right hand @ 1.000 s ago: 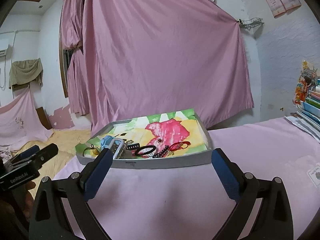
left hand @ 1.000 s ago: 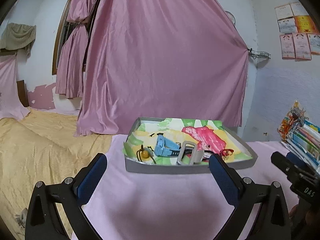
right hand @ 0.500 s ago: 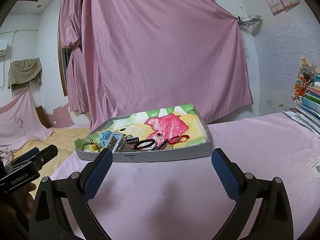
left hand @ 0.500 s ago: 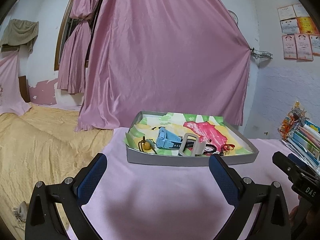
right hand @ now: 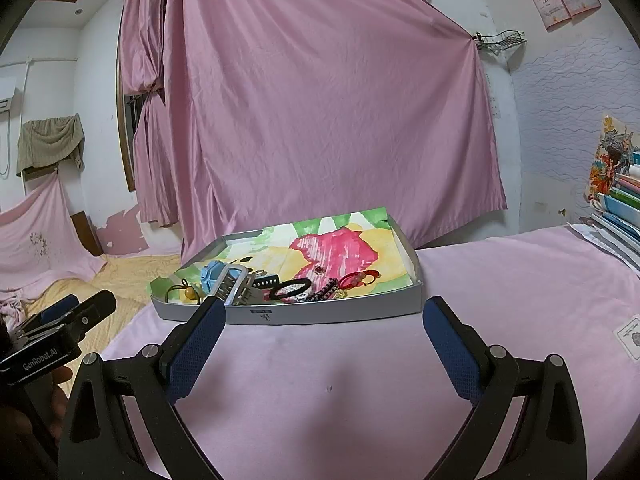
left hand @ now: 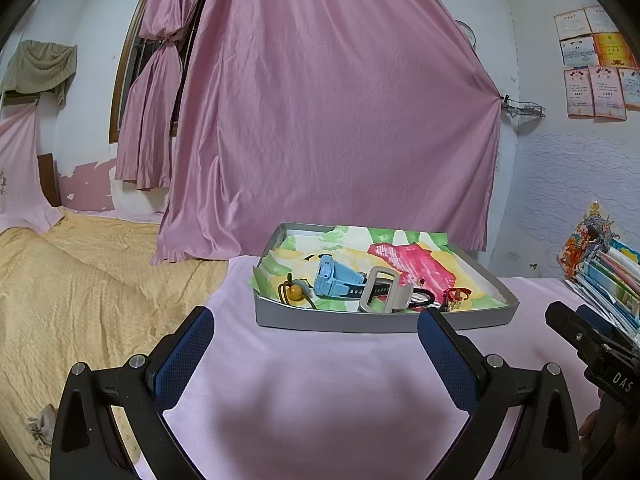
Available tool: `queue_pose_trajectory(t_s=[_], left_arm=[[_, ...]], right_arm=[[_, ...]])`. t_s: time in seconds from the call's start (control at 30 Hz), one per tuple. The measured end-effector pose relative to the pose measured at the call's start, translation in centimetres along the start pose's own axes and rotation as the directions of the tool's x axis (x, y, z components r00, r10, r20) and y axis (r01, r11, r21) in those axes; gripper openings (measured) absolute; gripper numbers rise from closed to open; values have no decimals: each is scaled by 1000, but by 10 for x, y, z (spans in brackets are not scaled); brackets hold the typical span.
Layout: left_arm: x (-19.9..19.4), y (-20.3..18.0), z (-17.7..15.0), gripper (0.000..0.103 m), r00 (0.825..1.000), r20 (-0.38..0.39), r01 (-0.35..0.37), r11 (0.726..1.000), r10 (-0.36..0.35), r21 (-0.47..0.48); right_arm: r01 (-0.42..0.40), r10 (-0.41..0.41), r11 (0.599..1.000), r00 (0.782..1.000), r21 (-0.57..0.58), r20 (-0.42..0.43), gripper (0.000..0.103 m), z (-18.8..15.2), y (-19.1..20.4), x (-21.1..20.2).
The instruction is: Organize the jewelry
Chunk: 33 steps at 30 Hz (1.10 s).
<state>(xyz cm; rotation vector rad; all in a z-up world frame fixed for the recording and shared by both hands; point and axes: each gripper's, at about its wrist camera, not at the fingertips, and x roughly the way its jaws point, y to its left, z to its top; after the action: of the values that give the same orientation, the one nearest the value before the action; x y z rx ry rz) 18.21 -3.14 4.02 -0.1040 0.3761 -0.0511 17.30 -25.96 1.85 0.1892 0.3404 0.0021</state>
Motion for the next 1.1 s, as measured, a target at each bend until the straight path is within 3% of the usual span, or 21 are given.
queue_pose_trajectory(t_s=[1.1], left_arm=[[0,3,0,102,1000,0,1,1000,-1,-2]], right_arm=[[3,-3,1000,1000,3,-12,97,-2,2,2]])
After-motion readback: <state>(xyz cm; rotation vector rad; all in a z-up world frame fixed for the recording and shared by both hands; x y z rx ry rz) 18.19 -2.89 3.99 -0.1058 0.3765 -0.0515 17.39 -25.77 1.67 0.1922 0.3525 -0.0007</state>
